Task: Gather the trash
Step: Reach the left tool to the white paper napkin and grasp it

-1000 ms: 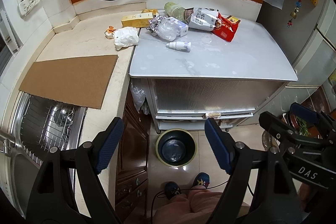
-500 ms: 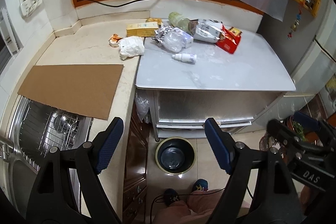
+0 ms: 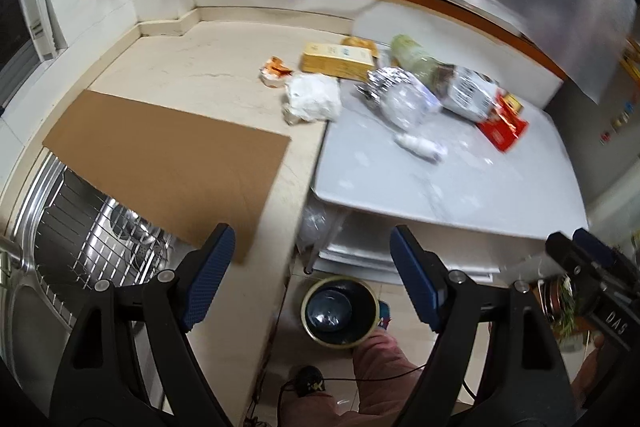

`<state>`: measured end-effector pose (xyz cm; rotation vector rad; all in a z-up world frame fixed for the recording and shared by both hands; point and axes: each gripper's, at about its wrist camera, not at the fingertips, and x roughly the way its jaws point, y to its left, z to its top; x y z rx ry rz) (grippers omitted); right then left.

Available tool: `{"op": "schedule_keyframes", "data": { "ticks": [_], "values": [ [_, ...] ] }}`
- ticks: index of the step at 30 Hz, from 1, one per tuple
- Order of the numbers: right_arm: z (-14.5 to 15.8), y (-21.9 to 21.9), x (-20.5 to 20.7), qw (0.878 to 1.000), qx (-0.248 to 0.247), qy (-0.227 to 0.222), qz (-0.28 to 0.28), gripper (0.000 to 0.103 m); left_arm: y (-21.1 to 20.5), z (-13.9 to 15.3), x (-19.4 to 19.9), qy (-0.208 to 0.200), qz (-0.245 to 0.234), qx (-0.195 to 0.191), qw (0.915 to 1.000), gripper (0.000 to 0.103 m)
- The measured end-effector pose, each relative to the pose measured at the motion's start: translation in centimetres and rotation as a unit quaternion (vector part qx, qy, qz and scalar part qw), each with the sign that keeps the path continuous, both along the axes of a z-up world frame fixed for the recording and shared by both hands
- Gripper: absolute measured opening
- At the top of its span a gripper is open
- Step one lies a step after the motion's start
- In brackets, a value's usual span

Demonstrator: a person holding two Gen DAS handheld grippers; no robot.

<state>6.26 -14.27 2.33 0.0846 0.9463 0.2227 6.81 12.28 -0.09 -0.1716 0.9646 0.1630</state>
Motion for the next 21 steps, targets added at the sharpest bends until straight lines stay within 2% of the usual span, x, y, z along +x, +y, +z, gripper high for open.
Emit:
{"op": "schedule_keyframes", "data": {
  "ticks": [4,10,15,21],
  "values": [
    [0.2,1.2,5.9,0.999,-0.001,-0.013,0.051,0.079,0.8,-0.4,4.1,0.009,0.028,0.003,0.9996,0.077],
    [-0.5,4.3,15.5,0.989,-0.020,-0.023,0.144,0.073,2.2,-1.7,11.6,0.034,0.063,-0.030,0.9970,0.077],
    [-2.8,7.6,22.2,0.976,-0.029,-0.009,0.214,0.068,3.7,-3.7,17.1,0.054,0.103,-0.046,0.9922,0.077],
    [-6.7,11.2,27.0,0.960,-0.051,0.011,0.276,0.063,4.6,-6.7,21.5,0.081,0.119,-0.048,0.9884,0.077]
  ]
}}
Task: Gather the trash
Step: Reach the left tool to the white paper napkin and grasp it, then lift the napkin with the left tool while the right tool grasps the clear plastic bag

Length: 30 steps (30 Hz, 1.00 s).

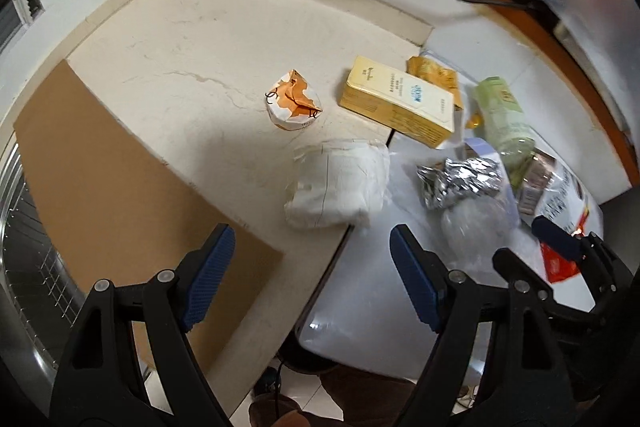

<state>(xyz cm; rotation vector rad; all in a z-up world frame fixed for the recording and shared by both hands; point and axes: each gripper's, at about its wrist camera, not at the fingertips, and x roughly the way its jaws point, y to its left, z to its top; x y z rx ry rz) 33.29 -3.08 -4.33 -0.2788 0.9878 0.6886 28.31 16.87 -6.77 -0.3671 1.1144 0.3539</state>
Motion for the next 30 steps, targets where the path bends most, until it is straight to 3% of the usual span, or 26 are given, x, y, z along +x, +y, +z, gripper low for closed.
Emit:
{"op": "schedule_keyframes", "data": {
  "ticks": [9,19,23,30],
  "values": [
    [-4.4,1.9,2.1,0.998,-0.028,0.036,0.044,0.042,-0.2,-3.6,4.6,0.036,-0.008,-0.009,0.9993,0.077],
    [-4.5,1.6,1.7,0.997,-0.011,0.039,0.071,0.022,-0.2,-6.4,7.3,0.073,-0.005,-0.014,0.9973,0.077],
    [-4.1,1.2,1.5,0.997,-0.002,0.044,0.069,0.018,-0.1,-6.4,7.2,0.064,-0.004,-0.015,0.9978,0.058],
    [-2.0,0.1,0.3,0.998,0.019,0.037,0.057,0.017,-0.5,-4.7,5.4,0.035,-0.012,-0.012,0.9992,0.050]
  ]
}}
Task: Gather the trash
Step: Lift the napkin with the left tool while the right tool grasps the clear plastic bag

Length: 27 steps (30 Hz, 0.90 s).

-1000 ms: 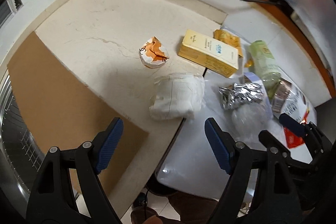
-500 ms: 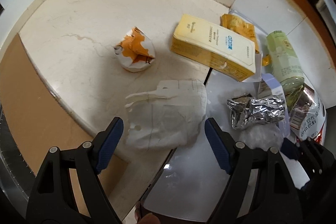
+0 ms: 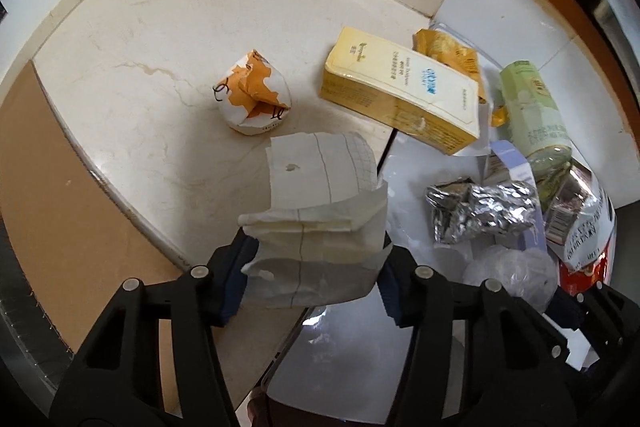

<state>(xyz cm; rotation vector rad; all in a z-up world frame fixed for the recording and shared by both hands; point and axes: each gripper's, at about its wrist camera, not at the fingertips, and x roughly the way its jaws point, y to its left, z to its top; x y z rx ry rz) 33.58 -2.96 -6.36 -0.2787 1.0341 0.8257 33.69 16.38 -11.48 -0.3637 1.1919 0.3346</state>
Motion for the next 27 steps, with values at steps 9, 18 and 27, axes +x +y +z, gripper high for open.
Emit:
{"op": "schedule_keyframes", "data": {
  "ticks": [9,18,27],
  "values": [
    [3.3,-0.7,-3.1,0.999,0.016,-0.023,-0.019,0.017,-1.9,5.0,-4.5,-0.057,-0.029,0.000,0.9979,0.049],
    [6.4,-1.9,-8.9,0.997,0.018,-0.057,-0.057,0.017,-3.8,9.2,-12.4,-0.100,-0.072,-0.025,0.9921,0.049],
    [7.4,-3.3,-18.1,0.993,0.009,-0.068,-0.101,0.017,-6.6,10.8,-21.2,-0.119,-0.136,-0.021,0.9834,0.049]
  ]
}}
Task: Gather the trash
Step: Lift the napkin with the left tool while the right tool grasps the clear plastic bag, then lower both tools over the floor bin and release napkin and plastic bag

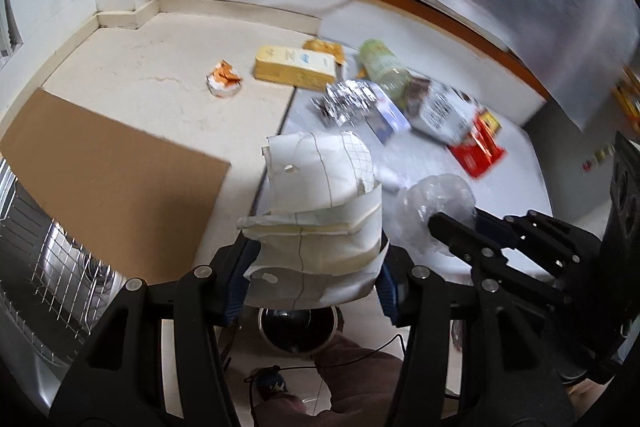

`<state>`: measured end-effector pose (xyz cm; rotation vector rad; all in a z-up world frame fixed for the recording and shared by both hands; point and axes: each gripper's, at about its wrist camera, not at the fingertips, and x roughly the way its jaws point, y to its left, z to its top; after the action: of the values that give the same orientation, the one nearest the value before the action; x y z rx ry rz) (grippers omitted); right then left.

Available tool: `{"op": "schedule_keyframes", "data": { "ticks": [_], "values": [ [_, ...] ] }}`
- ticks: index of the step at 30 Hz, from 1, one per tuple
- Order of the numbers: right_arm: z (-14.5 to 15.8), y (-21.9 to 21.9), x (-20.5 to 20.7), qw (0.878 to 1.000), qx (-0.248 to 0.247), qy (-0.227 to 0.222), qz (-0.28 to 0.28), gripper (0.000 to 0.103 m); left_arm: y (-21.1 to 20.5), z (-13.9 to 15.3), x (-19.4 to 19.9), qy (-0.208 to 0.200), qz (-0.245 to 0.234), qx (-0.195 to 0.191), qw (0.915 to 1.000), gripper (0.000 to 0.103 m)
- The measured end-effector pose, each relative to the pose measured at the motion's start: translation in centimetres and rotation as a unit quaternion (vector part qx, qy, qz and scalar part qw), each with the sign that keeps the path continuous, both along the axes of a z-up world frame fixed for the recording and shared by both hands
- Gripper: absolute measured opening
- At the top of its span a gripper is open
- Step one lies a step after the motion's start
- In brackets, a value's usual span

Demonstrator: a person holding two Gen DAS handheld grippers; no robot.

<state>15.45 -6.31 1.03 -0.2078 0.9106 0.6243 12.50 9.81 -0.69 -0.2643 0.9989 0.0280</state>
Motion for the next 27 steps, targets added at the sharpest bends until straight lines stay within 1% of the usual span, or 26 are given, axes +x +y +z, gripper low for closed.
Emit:
{"op": "schedule_keyframes", "data": {
  "ticks": [5,9,11,16,19,22,24,25,27],
  "values": [
    [-1.4,-0.6,-5.5,1.000,-0.007,0.012,-0.027,0.017,-1.1,-1.0,-4.7,0.006,-0.032,0.007,0.9994,0.049],
    [-3.2,-1.1,-9.5,0.998,-0.017,0.031,-0.049,0.017,-2.0,-2.9,-7.7,0.025,-0.056,-0.001,0.9981,0.049],
    [-4.5,-1.5,-11.5,0.997,-0.024,0.043,-0.059,0.017,-2.5,-4.0,-8.8,0.036,-0.064,0.003,0.9973,0.049],
    [-8.1,-2.6,-14.4,0.993,-0.035,0.083,-0.077,0.017,-4.3,-7.1,-10.2,0.070,-0.083,0.005,0.9941,0.049],
    [-10.8,-3.7,-14.7,0.990,-0.033,0.112,-0.085,0.017,-5.4,-9.6,-10.3,0.094,-0.086,0.004,0.9918,0.049],
    [-14.3,-4.9,-14.7,0.985,-0.026,0.140,-0.093,0.017,-6.6,-13.0,-10.0,0.116,-0.083,0.010,0.9897,0.050],
    [-17.1,-5.5,-14.4,0.982,-0.023,0.159,-0.097,0.017,-7.4,-15.9,-9.5,0.135,-0.079,0.018,0.9876,0.050],
    [-18.6,-5.9,-14.2,0.980,-0.020,0.171,-0.099,0.017,-7.8,-17.8,-9.3,0.145,-0.077,0.023,0.9862,0.050],
    [-22.3,-6.5,-13.9,0.976,-0.009,0.194,-0.101,0.017,-8.4,-21.3,-8.8,0.159,-0.073,0.028,0.9842,0.050]
  ]
}}
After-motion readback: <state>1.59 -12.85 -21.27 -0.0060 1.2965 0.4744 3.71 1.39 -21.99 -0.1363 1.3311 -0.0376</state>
